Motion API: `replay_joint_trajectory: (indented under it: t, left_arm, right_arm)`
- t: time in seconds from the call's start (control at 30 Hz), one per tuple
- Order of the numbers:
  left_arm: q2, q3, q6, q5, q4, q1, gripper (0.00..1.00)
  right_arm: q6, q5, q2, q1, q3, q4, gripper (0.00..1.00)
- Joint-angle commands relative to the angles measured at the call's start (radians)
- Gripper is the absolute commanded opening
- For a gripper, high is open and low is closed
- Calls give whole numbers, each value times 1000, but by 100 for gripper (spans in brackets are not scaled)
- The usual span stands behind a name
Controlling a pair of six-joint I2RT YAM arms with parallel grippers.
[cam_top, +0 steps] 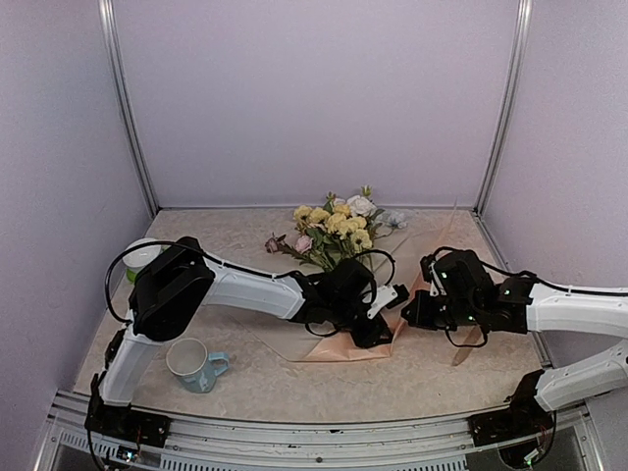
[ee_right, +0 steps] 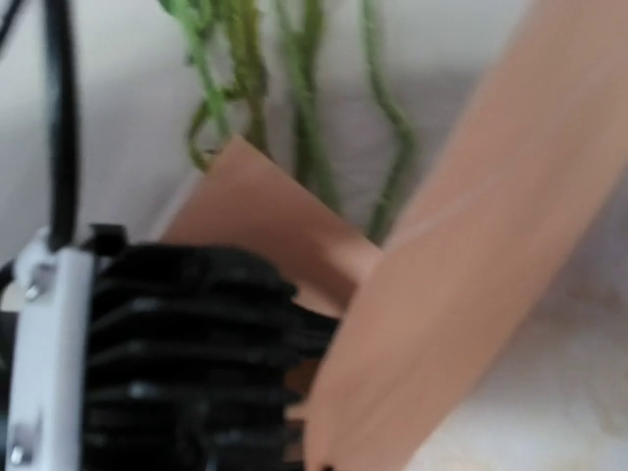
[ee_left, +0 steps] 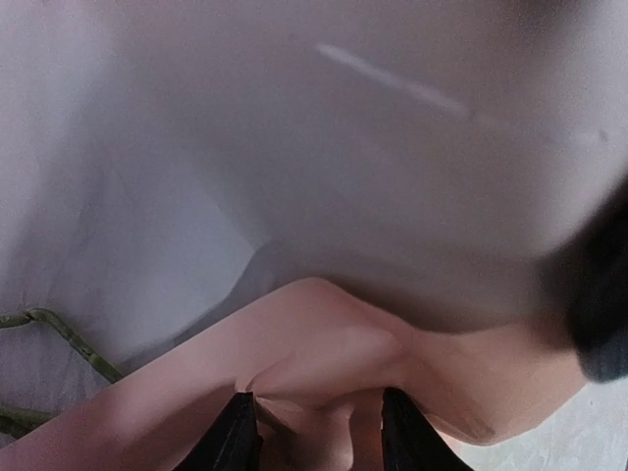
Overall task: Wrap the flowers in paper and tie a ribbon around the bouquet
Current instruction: Fold the one-fourth-folded wrapping paper at the center of the board.
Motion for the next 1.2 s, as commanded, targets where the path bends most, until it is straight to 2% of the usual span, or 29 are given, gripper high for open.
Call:
replay_joint_trajectory:
  t: [0.0,0.2,0.37,0.47,0.63,0.7,0.83,1.03,1.17]
  left_arm:
    - [25,-87,-73,64,-25,47,43]
    - [-24,-192,-181,147,151,93,39]
    - [-104,-287,-228,178,313,120,40]
    - [-118,-304,-259,219,367,137,40]
    - [-170,-346,-276,257,434,145,44]
    - [-216,-352,-262,251,416,146,47]
    - [-291,-353,-277,190,263,165,51]
    - [-408,-513,-308,44,108,172,61]
    - [-444,-589,-319,37,87,171,70]
  right_arm:
    - [-97,-67,-9,6,-30,227,0]
    - [-172,-166,35,6,-74,413,0]
    - [-202,-169,130,6,-72,402,0]
    - [-234,-209,199,7,-52,409,0]
    - [-258,-164,242,7,-29,381,0]
    - [-264,-158,246,7,-29,382,0]
    - [-277,-165,262,6,-15,375,0]
    - [-294,-173,282,7,3,385,0]
    - [-310,-181,297,7,15,380,0]
